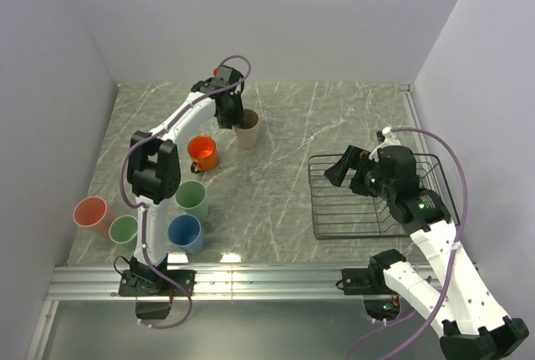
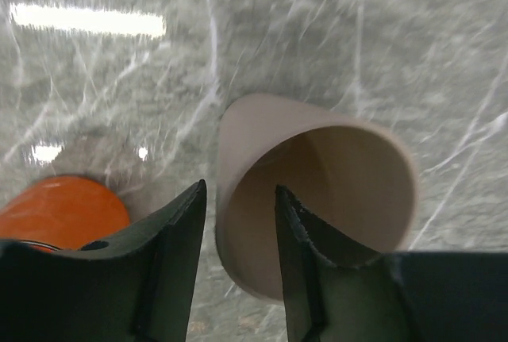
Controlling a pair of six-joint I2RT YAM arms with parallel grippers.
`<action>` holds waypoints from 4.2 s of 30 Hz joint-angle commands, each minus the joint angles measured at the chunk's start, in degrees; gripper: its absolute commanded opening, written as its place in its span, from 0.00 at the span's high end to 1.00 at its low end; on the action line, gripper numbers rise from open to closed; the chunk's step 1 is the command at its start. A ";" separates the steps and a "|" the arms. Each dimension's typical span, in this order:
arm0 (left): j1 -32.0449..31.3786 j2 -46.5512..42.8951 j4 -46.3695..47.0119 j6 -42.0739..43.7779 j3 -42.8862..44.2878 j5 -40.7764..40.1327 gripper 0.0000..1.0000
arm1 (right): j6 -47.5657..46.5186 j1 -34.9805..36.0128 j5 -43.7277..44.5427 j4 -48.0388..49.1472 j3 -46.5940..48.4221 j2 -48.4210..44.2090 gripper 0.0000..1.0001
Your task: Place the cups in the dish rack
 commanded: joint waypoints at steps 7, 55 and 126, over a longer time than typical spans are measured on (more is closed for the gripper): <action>-0.09 -0.17 -0.35 0.20 2.78 1.06 1.00 | -2.60 -0.31 0.83 -0.17 0.90 0.76 0.00; -0.97 -60.46 49.23 -37.70 -44.24 45.27 1.00 | 42.58 10.32 -23.71 55.21 6.53 12.10 0.00; -5.01 -67.75 53.08 -39.98 -56.53 33.67 1.00 | 49.61 14.46 -15.26 63.55 5.12 17.28 0.18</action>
